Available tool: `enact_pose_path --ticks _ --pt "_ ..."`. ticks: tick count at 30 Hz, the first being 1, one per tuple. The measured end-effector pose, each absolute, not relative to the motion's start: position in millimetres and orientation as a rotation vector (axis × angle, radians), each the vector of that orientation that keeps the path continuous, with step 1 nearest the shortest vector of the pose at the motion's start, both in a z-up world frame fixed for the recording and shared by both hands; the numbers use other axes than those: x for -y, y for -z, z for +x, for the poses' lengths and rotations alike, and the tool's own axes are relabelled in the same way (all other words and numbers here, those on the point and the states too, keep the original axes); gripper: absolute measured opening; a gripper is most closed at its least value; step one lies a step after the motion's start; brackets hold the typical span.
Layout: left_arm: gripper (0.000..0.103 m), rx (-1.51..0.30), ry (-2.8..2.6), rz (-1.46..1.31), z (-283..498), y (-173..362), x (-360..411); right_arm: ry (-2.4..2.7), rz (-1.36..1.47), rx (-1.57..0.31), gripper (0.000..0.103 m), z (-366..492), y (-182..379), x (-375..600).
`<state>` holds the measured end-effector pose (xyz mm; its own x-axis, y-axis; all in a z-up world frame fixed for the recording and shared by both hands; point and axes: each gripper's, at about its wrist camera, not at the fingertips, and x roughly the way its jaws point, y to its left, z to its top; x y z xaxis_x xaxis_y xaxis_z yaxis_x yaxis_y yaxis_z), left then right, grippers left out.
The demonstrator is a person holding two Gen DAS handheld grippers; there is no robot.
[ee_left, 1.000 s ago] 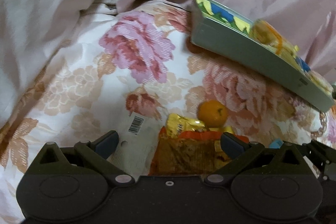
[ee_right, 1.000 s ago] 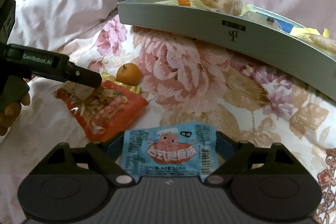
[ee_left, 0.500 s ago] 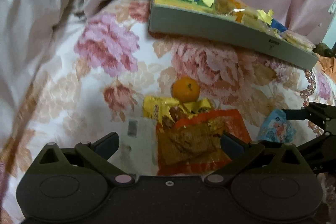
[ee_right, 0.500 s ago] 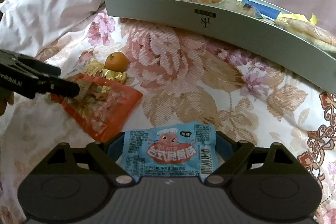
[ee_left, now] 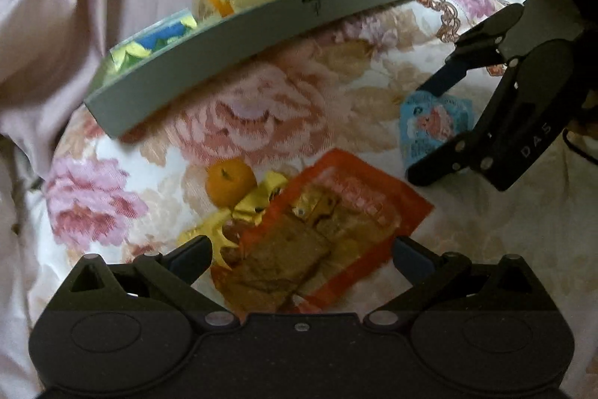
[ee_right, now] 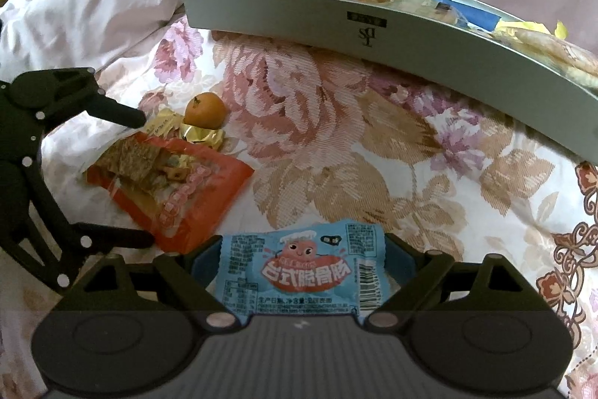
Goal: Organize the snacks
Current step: 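Lift the blue packet with the right gripper while left moves over the orange pack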
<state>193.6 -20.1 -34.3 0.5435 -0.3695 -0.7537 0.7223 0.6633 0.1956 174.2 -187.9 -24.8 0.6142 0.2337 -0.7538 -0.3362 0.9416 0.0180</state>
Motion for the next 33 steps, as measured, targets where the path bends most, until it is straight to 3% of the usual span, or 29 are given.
enact_pose_path --ticks 17,33 --pt "0.102 -0.960 0.626 0.373 186 35 20 -0.383 -0.161 -0.866 0.092 166 22 187" --pt "0.102 -0.995 0.605 0.401 152 19 31 -0.428 -0.304 -0.913 0.095 134 18 189"
